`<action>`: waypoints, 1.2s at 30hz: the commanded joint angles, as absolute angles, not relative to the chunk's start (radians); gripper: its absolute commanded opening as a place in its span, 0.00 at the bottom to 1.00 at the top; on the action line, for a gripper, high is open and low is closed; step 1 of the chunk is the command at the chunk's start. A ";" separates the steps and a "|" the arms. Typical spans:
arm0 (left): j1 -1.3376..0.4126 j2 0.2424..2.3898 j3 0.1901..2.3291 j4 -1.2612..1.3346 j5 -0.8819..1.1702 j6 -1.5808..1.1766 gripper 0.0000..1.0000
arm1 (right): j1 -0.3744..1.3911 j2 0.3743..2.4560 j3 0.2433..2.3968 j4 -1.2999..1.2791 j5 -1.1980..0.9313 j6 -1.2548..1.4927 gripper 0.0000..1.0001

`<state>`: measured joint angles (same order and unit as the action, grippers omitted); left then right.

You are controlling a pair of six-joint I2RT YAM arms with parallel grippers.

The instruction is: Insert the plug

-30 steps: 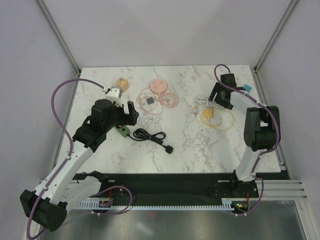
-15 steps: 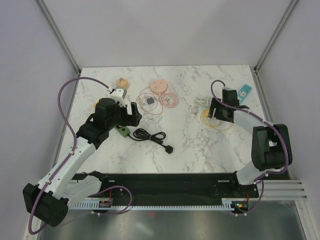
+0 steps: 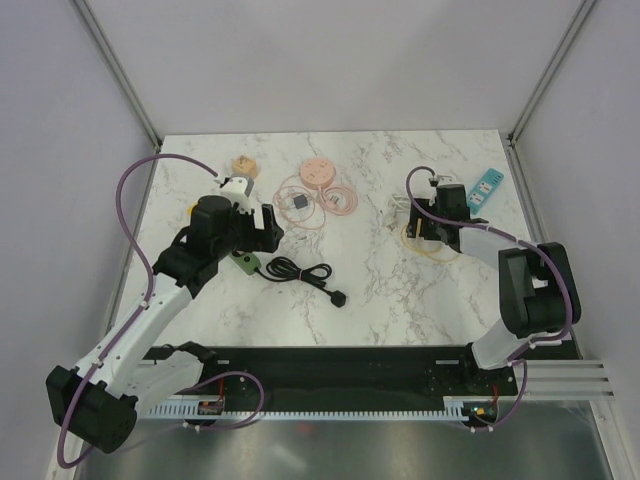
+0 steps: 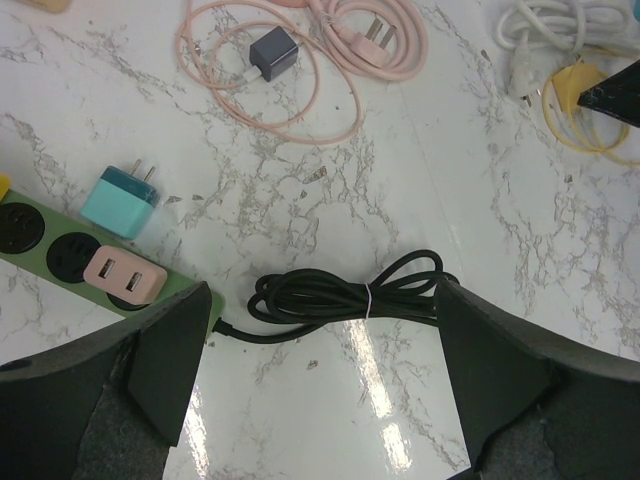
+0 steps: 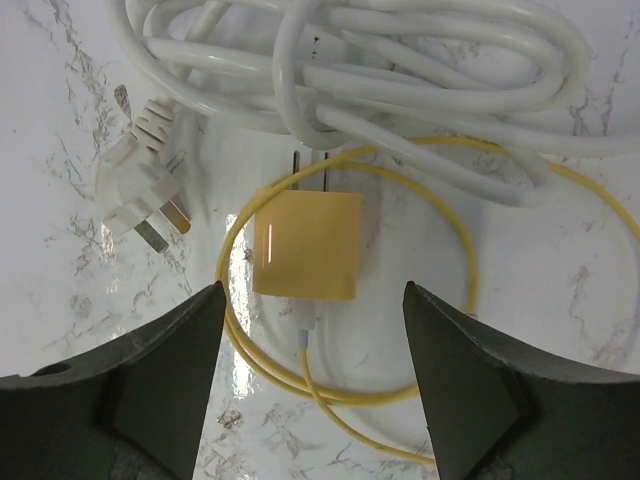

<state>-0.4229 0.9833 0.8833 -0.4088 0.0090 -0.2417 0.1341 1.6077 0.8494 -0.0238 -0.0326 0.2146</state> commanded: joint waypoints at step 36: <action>-0.423 0.996 0.891 -0.370 -0.008 -0.258 1.00 | 0.195 1.623 1.022 -0.173 0.149 0.149 0.66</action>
<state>-0.4229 0.9901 0.8833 -0.4088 -0.0017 -0.2424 0.2012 1.6154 0.9920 -0.1383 0.1043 0.1661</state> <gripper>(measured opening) 0.994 0.662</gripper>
